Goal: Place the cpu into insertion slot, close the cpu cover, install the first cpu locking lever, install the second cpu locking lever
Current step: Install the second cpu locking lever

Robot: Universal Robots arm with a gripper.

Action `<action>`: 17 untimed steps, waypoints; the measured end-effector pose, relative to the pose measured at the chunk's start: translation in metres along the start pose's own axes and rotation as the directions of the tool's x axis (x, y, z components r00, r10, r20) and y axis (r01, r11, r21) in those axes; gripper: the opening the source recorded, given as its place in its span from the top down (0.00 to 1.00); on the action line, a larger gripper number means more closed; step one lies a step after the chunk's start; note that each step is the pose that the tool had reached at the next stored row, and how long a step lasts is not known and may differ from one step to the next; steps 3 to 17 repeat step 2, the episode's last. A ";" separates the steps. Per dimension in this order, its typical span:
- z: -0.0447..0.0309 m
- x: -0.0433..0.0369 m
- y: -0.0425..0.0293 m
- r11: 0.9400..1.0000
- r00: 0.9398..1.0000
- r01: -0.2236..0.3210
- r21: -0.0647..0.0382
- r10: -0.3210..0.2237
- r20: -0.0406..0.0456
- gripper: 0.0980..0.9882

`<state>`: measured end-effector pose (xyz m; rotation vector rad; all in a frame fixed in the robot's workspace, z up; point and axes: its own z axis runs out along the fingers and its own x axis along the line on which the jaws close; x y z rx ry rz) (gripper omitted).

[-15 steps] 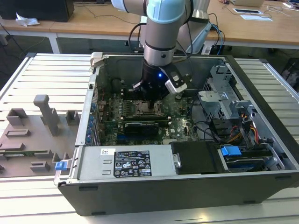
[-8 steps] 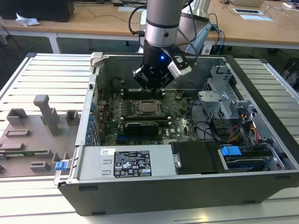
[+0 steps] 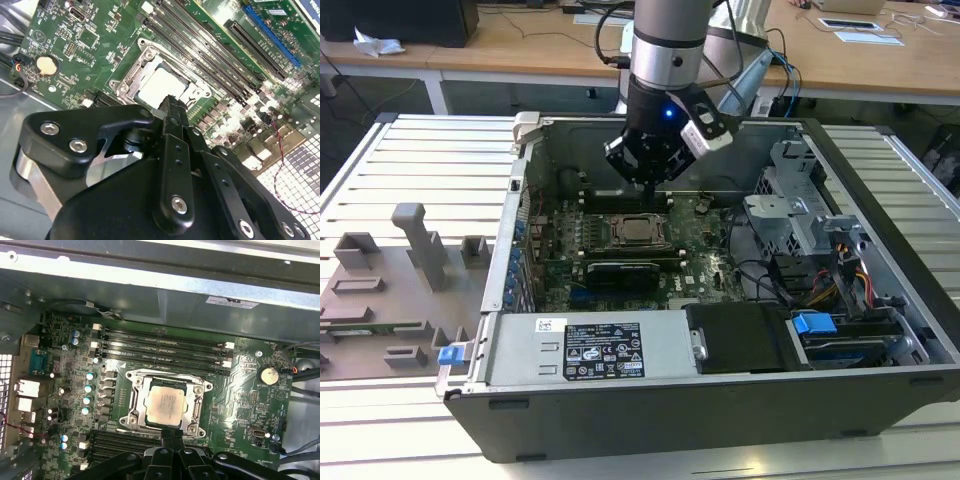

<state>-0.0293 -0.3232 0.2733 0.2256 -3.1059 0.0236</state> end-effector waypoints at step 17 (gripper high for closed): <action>0.0000 0.0000 0.0000 1.000 1.000 0.000 0.000 0.000 0.000 0.99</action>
